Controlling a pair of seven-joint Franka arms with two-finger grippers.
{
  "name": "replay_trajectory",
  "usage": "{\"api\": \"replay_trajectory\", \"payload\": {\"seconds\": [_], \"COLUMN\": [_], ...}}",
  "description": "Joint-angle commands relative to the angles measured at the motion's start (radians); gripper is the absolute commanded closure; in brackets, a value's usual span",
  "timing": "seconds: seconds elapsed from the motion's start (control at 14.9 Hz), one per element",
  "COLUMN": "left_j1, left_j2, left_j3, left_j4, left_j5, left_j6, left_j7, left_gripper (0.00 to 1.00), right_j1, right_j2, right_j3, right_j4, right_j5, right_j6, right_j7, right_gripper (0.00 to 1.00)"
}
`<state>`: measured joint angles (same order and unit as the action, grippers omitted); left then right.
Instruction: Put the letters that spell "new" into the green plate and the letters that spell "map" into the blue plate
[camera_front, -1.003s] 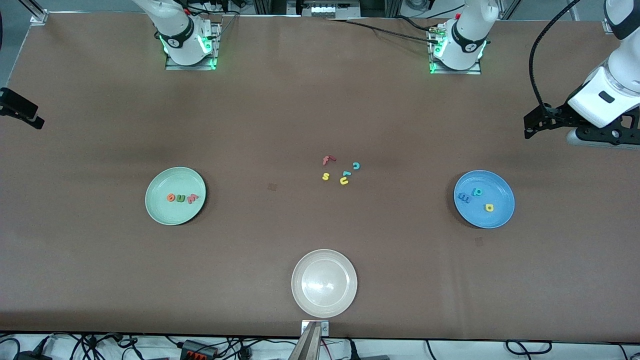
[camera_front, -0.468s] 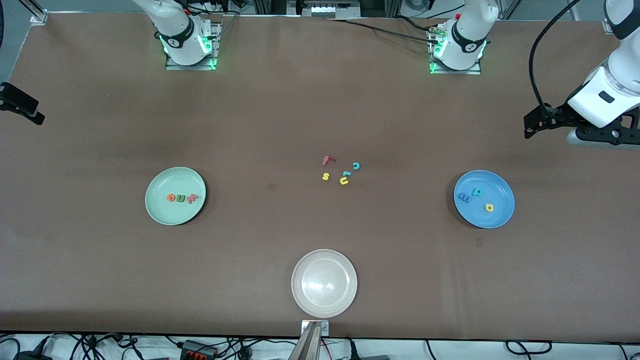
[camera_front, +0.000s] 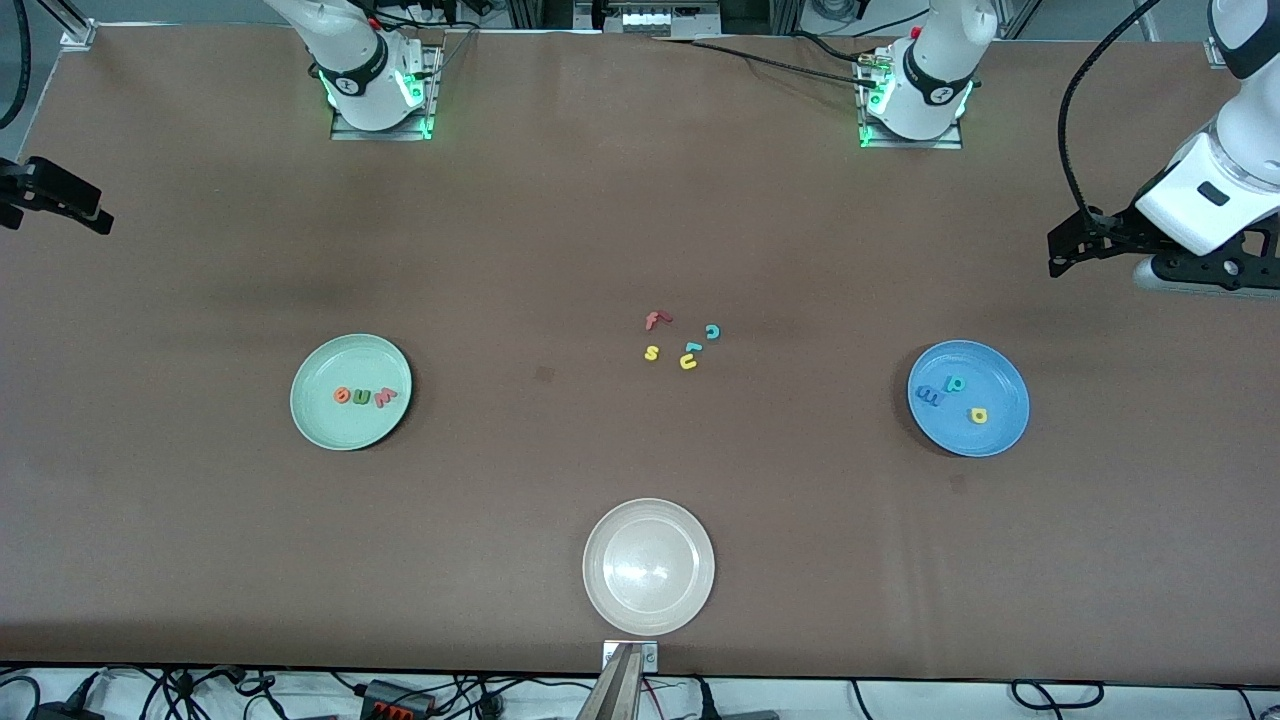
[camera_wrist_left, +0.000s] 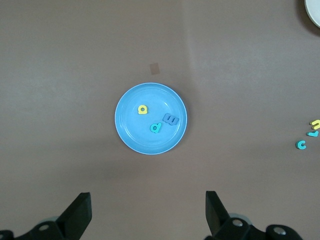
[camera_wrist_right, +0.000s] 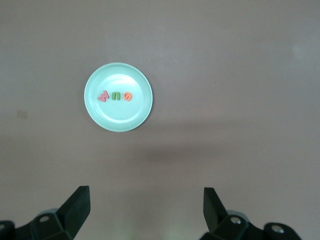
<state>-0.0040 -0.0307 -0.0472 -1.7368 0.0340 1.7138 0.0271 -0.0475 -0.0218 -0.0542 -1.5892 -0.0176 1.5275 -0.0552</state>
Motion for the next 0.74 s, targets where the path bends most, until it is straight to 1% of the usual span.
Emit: {"api": "replay_trajectory", "payload": {"seconds": [0.0, 0.67], "left_j1": [-0.007, -0.007], "left_j2": [0.009, 0.009], "left_j3": [0.004, 0.004], "left_j4": [0.028, 0.028], "left_j5": [0.014, 0.014], "left_j6": [-0.022, -0.022], "left_j7": [0.020, 0.020], "left_gripper": [0.00, 0.00], "right_j1": [-0.003, -0.003], "right_j2": [-0.023, -0.023], "right_j3": [0.000, 0.000], "right_j4": [-0.015, -0.015], "right_j5": [-0.016, -0.018], "right_j6": [-0.015, -0.001], "right_j7": [-0.011, -0.009], "right_gripper": [0.00, 0.00]}}
